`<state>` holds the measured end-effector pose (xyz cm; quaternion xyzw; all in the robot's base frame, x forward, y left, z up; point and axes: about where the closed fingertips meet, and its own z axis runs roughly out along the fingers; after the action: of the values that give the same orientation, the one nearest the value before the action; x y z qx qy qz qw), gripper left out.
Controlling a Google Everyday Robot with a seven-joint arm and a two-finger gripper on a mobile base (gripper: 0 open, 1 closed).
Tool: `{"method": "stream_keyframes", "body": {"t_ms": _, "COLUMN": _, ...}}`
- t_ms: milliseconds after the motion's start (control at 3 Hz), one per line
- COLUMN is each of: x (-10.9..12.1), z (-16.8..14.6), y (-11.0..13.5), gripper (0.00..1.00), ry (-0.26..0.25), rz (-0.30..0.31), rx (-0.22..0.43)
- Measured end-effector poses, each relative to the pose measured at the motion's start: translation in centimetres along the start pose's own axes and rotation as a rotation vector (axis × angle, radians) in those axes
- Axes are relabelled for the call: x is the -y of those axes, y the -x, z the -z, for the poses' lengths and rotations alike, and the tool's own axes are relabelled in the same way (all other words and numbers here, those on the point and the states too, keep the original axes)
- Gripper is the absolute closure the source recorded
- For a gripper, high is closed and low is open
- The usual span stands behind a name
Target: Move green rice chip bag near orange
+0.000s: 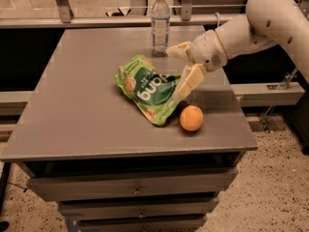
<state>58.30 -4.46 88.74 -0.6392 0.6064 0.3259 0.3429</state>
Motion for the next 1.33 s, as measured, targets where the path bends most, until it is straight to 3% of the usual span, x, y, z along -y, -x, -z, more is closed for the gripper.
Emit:
{"method": "stream_keyframes", "body": {"t_ms": 333, "x": -0.5, "z": 2.5, "y": 0.1, "gripper": 0.0, "ry": -0.098, "rz": -0.044, "rx": 0.06}}
{"method": "stream_keyframes", "body": {"t_ms": 667, "x": -1.1, "z": 7.5, "y": 0.2, "gripper": 0.0, "ry": -0.28, "rz": -0.071, "rx": 0.151}}
{"method": "stream_keyframes", "body": {"t_ms": 1000, "x": -1.4, "z": 13.9, "y": 0.1, "gripper": 0.0, "ry": -0.495, "rz": -0.077, "rx": 0.241}}
{"method": "stream_keyframes", "body": {"t_ms": 1333, "x": -1.4, "z": 15.5, "y": -0.5, "gripper": 0.0, "ry": -0.542, "rz": -0.089, "rx": 0.246}}
